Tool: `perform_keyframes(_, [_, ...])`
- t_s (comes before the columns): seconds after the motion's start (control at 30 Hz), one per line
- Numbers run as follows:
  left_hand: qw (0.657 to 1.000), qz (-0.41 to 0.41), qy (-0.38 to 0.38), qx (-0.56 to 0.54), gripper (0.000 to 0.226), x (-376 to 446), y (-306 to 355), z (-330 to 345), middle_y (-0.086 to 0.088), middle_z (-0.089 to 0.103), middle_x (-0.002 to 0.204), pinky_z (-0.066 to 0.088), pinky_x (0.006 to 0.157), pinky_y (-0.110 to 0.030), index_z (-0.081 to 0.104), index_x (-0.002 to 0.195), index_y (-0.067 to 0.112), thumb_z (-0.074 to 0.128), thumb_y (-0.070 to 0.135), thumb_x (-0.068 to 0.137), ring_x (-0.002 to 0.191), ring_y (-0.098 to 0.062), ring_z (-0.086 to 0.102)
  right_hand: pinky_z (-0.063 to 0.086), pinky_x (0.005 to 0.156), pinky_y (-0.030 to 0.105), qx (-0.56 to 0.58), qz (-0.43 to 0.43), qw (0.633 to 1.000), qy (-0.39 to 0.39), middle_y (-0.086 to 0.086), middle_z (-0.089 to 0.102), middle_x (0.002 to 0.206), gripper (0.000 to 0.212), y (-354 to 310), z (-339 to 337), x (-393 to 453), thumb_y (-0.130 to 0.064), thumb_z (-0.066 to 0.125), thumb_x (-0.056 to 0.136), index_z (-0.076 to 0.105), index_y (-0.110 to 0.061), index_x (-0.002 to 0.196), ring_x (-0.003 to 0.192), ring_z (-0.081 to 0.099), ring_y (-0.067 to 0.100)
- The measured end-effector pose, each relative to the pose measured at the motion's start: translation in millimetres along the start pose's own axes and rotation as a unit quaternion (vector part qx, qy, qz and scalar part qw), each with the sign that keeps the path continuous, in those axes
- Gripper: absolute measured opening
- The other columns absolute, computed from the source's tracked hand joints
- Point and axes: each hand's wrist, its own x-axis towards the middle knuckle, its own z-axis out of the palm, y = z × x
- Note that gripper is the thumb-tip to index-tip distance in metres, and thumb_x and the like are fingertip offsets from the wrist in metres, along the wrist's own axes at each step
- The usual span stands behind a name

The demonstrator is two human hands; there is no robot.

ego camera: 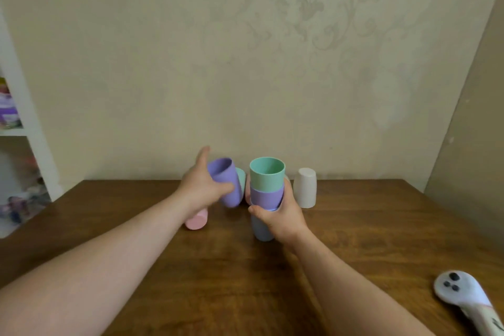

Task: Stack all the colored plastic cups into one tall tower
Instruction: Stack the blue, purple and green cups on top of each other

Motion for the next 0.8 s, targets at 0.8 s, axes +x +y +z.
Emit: perform_keyframes(0.8, [0.973,0.105,-0.150,-0.139,0.113,-32,55,14,0.019,0.051,0.147,0.051,0.103,-0.028,0.013,0.173,0.039,0.088,0.041,0.088,0.132,-0.009,0.058,0.059,0.103,0.050,-0.013,0.006,0.999,-0.034,-0.022,0.066,0.127,0.088,-12,-5,-22,-0.047,0.092,0.066,0.042,-0.056,0.138,0.116,0.067,0.011])
